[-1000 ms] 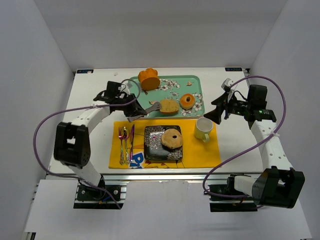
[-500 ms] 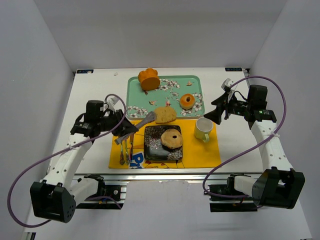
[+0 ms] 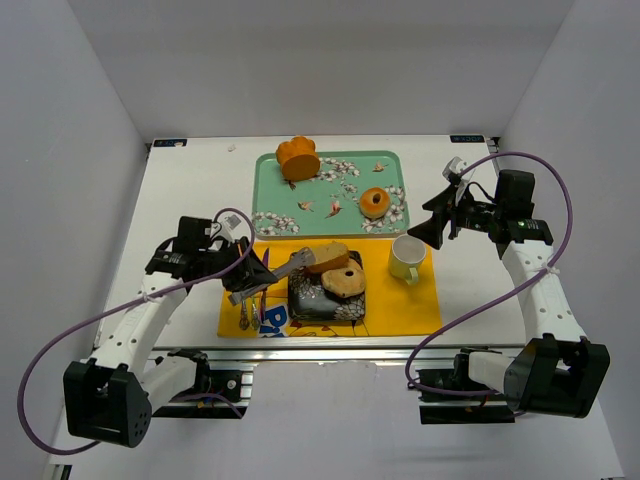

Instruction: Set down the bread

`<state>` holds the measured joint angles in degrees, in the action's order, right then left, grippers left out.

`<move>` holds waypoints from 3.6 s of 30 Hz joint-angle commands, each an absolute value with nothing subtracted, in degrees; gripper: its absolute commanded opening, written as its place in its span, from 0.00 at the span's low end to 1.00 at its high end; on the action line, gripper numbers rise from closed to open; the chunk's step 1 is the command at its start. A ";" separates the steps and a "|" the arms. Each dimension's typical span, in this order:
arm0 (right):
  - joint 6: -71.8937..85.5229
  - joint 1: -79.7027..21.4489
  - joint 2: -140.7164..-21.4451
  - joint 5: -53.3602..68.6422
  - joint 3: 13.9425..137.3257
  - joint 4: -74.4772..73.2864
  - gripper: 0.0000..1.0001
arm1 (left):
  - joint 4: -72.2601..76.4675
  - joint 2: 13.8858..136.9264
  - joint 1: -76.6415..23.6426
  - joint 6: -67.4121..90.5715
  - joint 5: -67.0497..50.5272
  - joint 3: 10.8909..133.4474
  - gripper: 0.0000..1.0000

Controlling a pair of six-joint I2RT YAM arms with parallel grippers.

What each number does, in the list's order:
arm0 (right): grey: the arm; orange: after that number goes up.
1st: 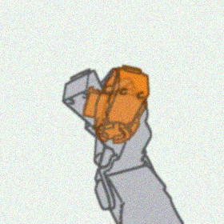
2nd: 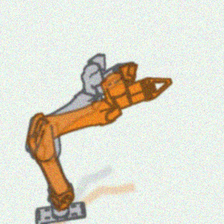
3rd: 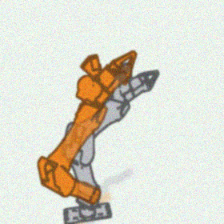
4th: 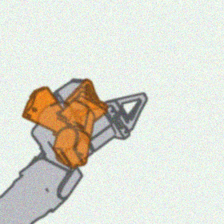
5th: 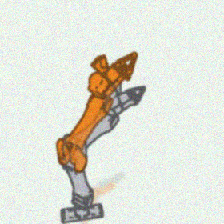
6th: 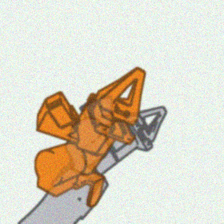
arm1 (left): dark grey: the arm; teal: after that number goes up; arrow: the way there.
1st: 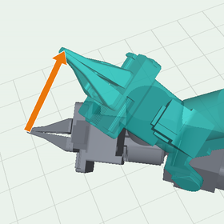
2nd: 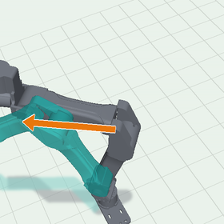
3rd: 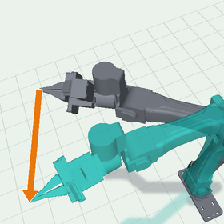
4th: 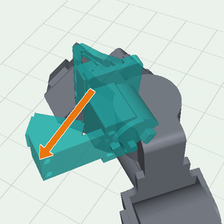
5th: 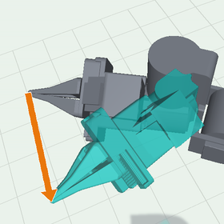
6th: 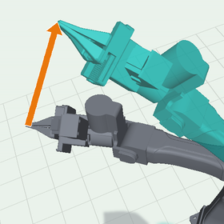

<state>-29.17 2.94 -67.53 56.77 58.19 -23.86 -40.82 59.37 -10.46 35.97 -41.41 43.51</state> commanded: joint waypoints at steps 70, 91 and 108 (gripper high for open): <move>-29.44 3.16 -64.86 56.69 55.28 -21.89 0.89 | -21.89 116.72 -24.35 41.84 -40.61 88.33 0.48; -30.32 3.16 -63.72 56.25 55.19 -22.85 0.89 | -8.17 107.07 -23.99 50.54 -44.91 82.88 0.04; -30.67 3.16 -64.60 57.39 55.63 -23.29 0.89 | -24.51 66.95 -23.20 41.13 -36.84 57.97 0.00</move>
